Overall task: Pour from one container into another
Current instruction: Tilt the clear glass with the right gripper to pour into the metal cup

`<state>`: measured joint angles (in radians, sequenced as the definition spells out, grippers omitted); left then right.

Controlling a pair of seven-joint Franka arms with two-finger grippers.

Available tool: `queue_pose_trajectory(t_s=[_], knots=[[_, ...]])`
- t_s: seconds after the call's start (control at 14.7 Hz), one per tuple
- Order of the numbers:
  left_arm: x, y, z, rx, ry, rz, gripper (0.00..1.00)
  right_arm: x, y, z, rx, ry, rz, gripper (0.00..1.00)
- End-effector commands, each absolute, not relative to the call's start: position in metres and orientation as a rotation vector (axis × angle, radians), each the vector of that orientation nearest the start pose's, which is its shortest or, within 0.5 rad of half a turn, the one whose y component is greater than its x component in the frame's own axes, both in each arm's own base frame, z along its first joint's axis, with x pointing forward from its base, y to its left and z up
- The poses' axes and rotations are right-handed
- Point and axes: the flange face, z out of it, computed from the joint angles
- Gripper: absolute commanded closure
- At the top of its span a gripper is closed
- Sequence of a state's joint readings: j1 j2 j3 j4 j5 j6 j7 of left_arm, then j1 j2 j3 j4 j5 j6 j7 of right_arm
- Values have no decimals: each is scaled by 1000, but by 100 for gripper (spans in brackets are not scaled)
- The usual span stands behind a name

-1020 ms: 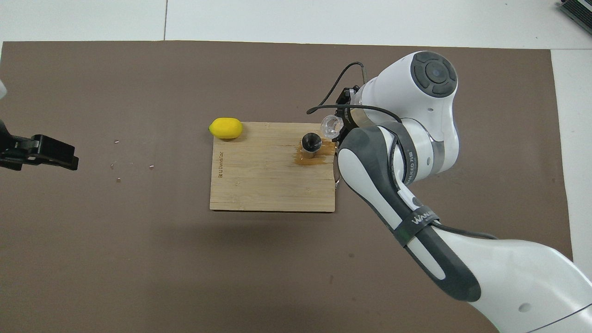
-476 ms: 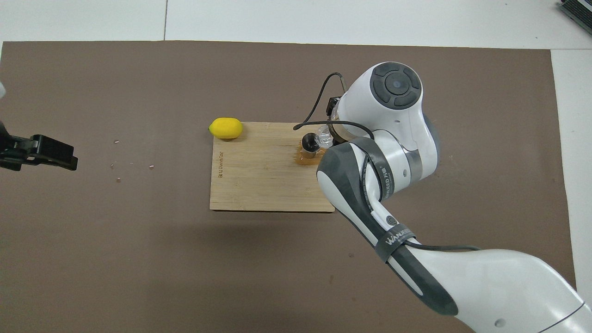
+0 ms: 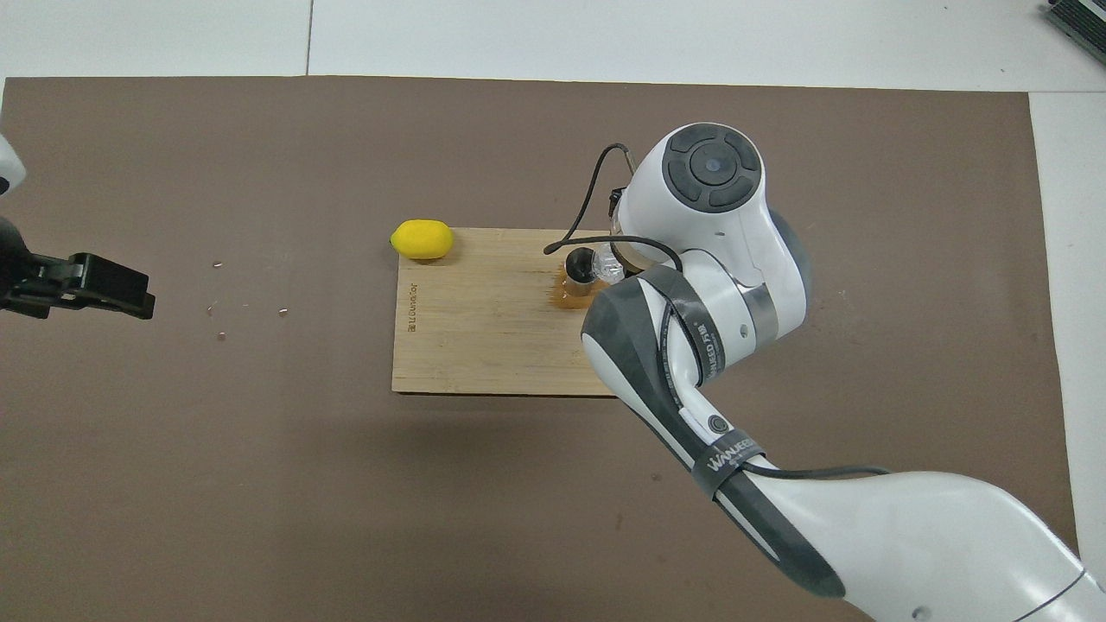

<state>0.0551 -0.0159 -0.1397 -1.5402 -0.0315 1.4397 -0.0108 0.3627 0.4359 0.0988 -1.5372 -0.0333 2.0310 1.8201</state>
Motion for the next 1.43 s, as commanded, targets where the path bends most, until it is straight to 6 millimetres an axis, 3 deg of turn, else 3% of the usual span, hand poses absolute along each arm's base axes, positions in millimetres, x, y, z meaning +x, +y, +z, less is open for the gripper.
queue_pose_trajectory(t_s=[0.0,0.2,0.82,1.02,1.36], knots=[[527,-44,636,-3166,113,127,0,623,297,414,-2415,1940,-56,100],[527,-42,636,-3167,106,124,0,627,298,424,-2383,1935,-41,100],[527,-42,637,-3167,106,122,0,631,294,429,-2249,1973,134,100],[527,-42,636,-3167,106,124,0,635,285,430,-2222,1965,187,100],[527,-42,636,-3167,106,124,0,648,252,432,-2114,1992,314,100]])
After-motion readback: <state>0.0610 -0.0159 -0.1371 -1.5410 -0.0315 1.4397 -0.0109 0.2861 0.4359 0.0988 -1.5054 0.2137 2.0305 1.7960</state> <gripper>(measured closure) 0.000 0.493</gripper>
